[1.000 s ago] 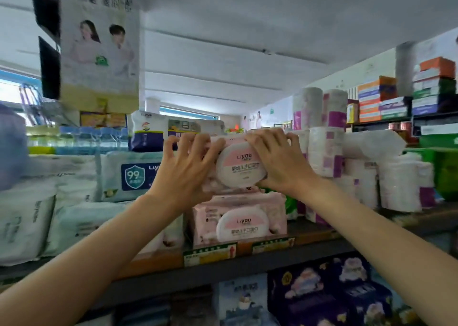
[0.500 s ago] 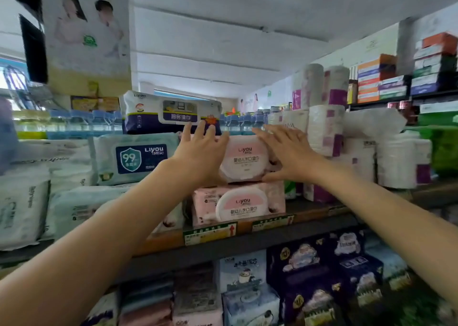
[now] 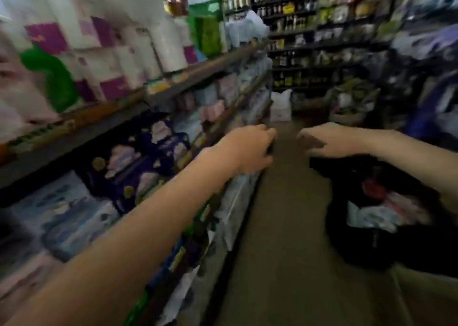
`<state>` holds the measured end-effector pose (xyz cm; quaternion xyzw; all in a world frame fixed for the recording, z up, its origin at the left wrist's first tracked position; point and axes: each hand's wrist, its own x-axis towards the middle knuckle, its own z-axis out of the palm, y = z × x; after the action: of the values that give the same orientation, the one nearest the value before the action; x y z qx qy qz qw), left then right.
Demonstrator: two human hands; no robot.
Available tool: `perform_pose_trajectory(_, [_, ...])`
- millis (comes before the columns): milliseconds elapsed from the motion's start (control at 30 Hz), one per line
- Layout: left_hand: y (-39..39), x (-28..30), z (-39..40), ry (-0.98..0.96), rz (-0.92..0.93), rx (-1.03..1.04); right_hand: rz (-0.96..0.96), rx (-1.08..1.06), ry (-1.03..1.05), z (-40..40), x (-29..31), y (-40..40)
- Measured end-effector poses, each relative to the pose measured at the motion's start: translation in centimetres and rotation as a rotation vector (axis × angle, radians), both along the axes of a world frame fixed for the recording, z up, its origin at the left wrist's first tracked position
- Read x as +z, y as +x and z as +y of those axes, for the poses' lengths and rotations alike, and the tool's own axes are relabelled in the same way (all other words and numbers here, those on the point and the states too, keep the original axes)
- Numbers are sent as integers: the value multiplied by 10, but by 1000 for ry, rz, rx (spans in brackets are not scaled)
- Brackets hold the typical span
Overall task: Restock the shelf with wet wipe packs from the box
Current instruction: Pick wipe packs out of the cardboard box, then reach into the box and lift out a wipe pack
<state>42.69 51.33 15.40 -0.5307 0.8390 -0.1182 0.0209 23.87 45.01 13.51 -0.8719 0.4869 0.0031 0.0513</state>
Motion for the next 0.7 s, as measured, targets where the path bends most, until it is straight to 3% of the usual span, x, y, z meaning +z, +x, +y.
perform_pose_trajectory(100, [-89, -57, -14, 177, 38, -183, 75, -227, 163, 26, -60, -112])
perform_pose_trajectory(233, [-200, -133, -11, 358, -3, -374, 15, -496, 360, 78, -144, -242])
perform_pose_trajectory(467, [-364, -276, -1, 612, -8, -563, -79, -783, 654, 159, -319, -395])
perform_pose_trajectory(567, [-420, -354, 6, 815, 27, -486, -53, -798, 721, 186, -404, -438])
perform_pose_trajectory(700, [-461, -443, 19, 953, 34, -328, 151, -616, 675, 197, -492, -464])
